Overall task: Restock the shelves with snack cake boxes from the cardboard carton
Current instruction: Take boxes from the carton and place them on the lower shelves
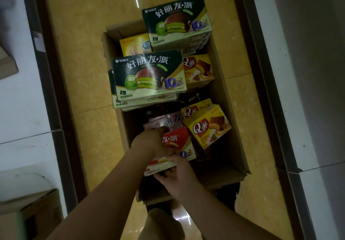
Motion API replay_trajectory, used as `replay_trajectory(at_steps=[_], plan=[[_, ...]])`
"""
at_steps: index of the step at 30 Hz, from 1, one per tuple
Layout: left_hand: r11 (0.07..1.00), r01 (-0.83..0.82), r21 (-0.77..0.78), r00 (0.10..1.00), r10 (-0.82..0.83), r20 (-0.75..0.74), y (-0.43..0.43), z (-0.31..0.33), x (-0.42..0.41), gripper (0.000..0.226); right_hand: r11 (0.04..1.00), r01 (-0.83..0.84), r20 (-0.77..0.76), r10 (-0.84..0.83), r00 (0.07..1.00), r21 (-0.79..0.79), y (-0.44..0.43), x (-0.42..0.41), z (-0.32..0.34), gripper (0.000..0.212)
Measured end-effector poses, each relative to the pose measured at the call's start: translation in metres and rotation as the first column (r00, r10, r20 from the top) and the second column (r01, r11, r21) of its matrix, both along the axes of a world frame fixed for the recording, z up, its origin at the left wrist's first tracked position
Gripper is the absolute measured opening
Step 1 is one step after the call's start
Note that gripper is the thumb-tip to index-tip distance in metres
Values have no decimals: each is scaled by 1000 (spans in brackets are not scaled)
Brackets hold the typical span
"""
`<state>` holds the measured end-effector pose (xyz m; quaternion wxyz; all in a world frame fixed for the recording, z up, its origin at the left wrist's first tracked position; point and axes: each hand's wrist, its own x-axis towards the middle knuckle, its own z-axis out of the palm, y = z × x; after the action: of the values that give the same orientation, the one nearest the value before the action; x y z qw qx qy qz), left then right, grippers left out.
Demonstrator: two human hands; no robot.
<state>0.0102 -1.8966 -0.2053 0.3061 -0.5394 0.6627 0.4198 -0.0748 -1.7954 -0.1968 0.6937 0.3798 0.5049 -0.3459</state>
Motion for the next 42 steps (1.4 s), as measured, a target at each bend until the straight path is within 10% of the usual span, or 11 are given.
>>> replay_trajectory(at_steps=[19, 30, 42], plan=[[967, -116, -228, 993, 114, -22, -7, 117, 10, 104, 966, -187, -32, 184, 982, -180, -23, -24, 113, 30], [906, -64, -419, 994, 21, -107, -45, 258, -17, 100, 936, -129, -79, 109, 991, -328, -57, -54, 234, 57], [796, -50, -603, 982, -70, -175, -88, 432, -63, 99, 816, -125, -142, 53, 988, -565, -95, -106, 397, 33]])
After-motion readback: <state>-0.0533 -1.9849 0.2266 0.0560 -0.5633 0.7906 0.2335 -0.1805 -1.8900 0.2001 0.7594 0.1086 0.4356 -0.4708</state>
